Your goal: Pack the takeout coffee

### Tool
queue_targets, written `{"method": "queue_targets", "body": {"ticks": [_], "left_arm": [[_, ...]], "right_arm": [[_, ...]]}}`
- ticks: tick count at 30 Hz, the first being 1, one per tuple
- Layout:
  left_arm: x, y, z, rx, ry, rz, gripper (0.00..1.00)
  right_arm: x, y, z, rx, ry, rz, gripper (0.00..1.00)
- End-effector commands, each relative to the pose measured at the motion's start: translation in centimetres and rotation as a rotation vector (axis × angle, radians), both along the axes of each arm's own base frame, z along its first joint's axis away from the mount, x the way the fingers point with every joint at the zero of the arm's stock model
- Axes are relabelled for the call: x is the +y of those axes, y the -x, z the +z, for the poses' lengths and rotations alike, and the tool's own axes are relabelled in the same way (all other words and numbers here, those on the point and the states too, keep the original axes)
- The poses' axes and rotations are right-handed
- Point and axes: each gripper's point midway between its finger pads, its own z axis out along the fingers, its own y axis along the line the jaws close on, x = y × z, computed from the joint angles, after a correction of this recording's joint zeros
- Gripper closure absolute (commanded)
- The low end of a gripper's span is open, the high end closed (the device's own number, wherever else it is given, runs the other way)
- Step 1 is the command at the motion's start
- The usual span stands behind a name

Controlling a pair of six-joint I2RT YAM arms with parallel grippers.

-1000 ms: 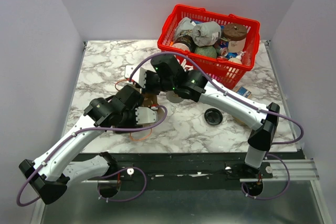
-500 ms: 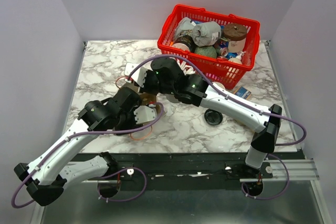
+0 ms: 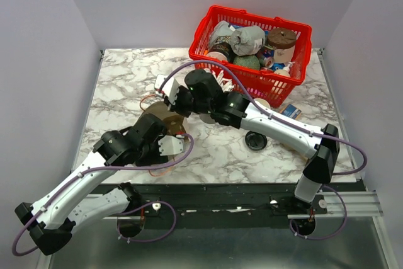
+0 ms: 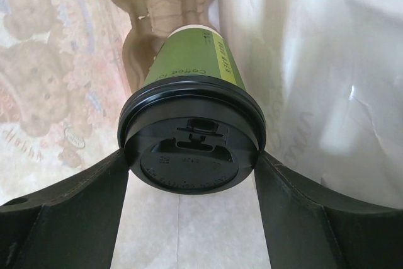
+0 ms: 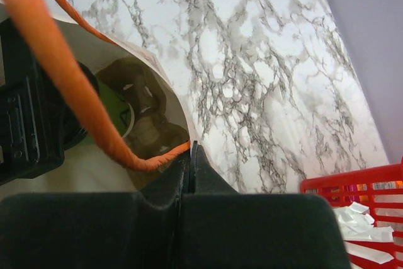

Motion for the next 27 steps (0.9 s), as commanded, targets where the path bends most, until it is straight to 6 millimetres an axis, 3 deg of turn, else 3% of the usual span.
{"method": "queue_targets", "body": {"ticks": [1,5,14,19,27], "left_arm": [[0.5,-2.2,1.1,-0.13,-0.047,0.001,1.0],[0.6,-3.2,1.0,-0.187,-0.073,-0.003,1.0],[1.2,-3.0,-1.8,-0.162,-0.105,0.038,1.0],[1.4,-3.0,-1.8,-0.17,-0.106,0.046,1.0],[1.2,-3.0,0.0,-0.224,-0.074,-0.007,1.0]], "right_arm": [[0.3,-1.4,4.4,-0.093,-0.178,-0.054,0.99],[0.6,-2.0,5.0,-0.128,-0.193,-0.061,0.99],[0.1,-1.3,1.0,-0.074,-0.114,-0.043,1.0],[-0.3,-0.6,-0.7,-0.036,-0.075,-0.023,0.99],[0.1,-0.3,0.6,-0.002,-0.095,-0.022,1.0]]}}
